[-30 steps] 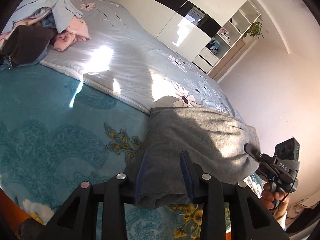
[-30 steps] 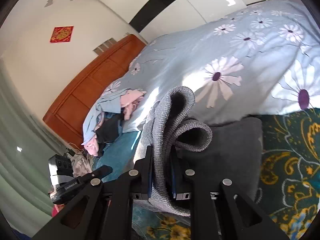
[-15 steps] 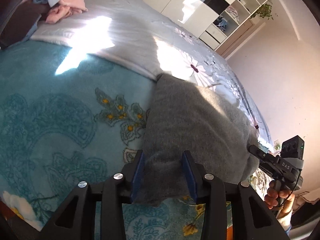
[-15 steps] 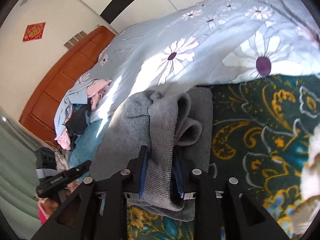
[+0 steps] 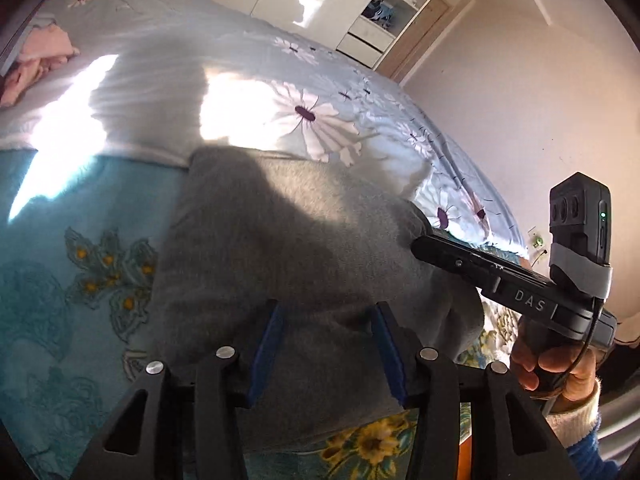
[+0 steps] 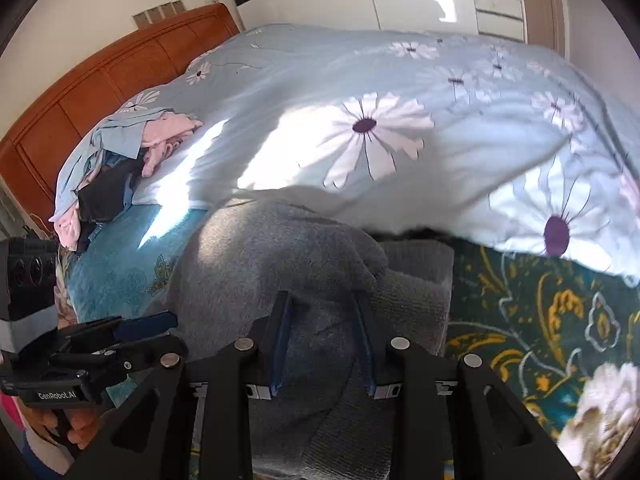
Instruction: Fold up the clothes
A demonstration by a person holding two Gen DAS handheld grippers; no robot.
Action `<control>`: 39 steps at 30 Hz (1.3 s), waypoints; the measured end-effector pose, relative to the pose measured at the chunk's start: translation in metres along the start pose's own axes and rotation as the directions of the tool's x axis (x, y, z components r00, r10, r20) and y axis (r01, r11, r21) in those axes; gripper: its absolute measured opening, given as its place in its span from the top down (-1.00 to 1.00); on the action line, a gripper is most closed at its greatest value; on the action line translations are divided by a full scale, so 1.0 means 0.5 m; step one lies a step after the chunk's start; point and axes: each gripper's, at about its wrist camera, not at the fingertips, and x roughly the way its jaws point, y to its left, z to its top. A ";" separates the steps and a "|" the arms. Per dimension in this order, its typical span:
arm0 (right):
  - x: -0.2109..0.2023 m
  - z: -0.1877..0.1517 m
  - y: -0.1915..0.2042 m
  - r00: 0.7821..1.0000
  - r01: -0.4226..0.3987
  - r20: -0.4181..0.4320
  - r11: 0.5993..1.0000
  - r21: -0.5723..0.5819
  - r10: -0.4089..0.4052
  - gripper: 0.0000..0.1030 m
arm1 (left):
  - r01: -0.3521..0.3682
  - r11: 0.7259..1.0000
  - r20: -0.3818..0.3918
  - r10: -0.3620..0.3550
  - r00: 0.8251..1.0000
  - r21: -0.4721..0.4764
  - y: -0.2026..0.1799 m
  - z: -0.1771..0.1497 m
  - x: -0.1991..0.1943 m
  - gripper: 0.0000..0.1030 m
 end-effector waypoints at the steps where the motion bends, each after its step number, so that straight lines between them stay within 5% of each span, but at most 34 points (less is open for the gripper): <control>1: 0.005 -0.004 -0.009 1.000 -0.023 -0.001 0.999 0.031 0.023 0.41 | 0.003 1.000 -0.001 -0.003 1.000 -0.010 0.005 -0.003 0.004 0.02; 9: -0.050 -0.045 0.004 0.998 -0.045 0.051 0.998 0.039 0.043 0.39 | -0.062 0.998 0.091 0.059 0.994 0.031 -0.021 -0.025 -0.088 -0.03; 16: -0.072 -0.091 0.006 0.997 -0.039 0.065 0.999 0.032 0.037 0.38 | -0.110 0.994 0.020 0.110 0.994 0.011 0.011 -0.057 -0.056 -0.06; 20: -0.085 -0.116 0.007 0.997 -0.038 0.076 0.999 0.031 0.035 0.38 | -0.161 0.985 0.046 0.158 0.986 0.060 -0.013 -0.060 -0.071 -0.07; 28: -0.121 -0.123 -0.028 0.985 -0.110 0.147 0.989 0.104 0.094 -0.63 | -0.260 0.960 0.108 0.249 0.962 0.107 -0.026 -0.043 -0.096 -0.52; 32: -0.101 -0.125 -0.053 0.986 -0.130 0.123 0.979 0.158 0.111 -0.74 | -0.289 0.952 0.126 0.276 0.953 0.103 -0.019 -0.030 -0.103 -0.59; 39: -0.037 -0.125 -0.113 0.972 -0.234 0.105 0.916 0.326 0.211 -0.82 | -0.195 0.981 0.023 0.195 0.980 -0.021 0.075 0.027 -0.053 -0.63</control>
